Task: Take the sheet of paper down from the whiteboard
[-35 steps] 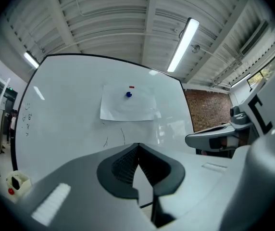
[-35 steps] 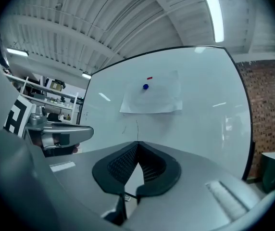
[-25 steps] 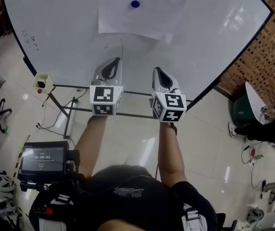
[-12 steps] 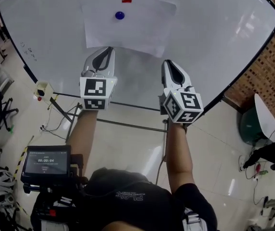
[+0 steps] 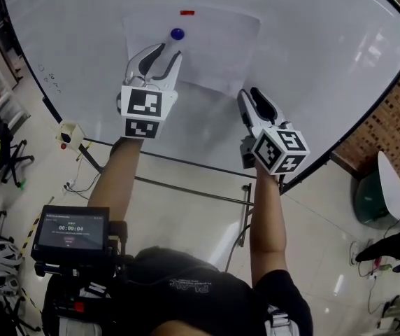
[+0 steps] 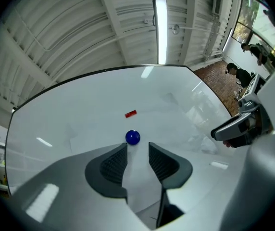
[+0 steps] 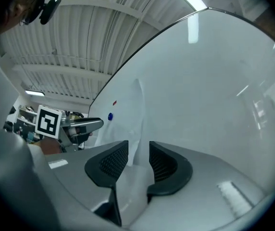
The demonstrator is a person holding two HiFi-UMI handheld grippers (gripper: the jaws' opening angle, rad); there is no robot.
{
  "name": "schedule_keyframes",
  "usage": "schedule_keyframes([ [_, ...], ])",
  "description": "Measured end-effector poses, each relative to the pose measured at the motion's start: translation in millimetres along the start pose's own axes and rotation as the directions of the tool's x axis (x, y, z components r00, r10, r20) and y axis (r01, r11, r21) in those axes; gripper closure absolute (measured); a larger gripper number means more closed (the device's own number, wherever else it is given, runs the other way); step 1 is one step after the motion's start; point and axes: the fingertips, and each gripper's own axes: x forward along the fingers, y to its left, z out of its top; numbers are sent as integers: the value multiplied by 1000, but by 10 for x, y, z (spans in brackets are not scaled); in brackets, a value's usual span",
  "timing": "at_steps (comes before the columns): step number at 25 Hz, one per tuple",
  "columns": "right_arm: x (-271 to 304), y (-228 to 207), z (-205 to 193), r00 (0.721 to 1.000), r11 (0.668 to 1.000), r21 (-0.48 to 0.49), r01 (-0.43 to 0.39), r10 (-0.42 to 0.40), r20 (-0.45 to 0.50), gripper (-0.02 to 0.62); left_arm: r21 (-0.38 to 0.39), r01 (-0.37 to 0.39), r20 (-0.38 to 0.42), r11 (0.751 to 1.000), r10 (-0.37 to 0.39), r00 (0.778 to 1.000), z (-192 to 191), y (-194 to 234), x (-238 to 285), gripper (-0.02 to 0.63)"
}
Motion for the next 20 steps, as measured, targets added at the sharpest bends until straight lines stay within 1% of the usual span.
schedule_keyframes([
  [2,-13,46,43,1000,1000,12,-15,15,6,459,-4,4,5,1000,-4,1000,58,30,49,463],
  [5,-44,81,32,1000,1000,13,-14,14,3,459,-3,5,9,1000,-5,1000,124,49,77,451],
  [9,-52,75,11,1000,998,49,-30,30,4,456,5,24,32,1000,-25,999,224,-12,95,436],
  [14,-39,42,71,999,996,81,-39,37,24,454,22,57,44,998,-58,997,320,-152,150,436],
  [20,-50,81,148,998,993,97,-68,65,26,466,37,53,69,998,-55,996,443,-219,135,439],
])
